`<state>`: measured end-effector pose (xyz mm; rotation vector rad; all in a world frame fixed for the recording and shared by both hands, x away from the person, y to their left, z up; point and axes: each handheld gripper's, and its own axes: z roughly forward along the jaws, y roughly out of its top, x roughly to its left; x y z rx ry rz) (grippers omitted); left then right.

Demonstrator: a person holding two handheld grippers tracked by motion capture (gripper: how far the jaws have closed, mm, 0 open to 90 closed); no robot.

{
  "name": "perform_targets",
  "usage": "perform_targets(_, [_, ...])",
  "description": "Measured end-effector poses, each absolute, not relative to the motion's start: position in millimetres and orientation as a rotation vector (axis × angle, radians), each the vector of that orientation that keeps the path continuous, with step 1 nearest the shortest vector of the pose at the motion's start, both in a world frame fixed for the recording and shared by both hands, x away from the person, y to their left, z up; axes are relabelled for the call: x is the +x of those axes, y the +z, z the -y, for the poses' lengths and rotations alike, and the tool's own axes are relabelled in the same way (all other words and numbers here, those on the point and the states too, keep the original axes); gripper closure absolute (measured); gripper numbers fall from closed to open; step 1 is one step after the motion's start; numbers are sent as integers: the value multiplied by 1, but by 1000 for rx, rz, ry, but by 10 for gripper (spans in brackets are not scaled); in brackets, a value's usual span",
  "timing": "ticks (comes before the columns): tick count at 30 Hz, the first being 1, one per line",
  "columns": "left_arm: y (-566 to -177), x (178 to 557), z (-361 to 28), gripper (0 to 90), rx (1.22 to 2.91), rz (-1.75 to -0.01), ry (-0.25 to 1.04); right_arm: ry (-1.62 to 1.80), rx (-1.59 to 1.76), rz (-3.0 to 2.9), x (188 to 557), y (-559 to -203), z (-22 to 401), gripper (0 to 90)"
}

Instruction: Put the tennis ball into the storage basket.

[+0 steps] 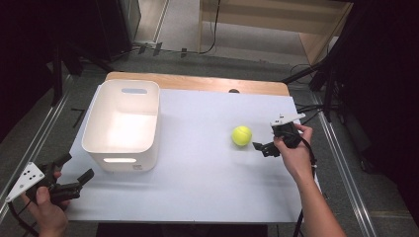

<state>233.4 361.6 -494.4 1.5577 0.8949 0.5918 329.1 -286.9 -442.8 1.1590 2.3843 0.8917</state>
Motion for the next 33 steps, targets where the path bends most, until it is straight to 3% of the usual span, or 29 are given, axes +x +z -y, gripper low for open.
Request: perform_targets(33, [-494, 233, -361, 0, 1565, -881, 588, 797, 1106, -2561, 369, -445, 252, 0])
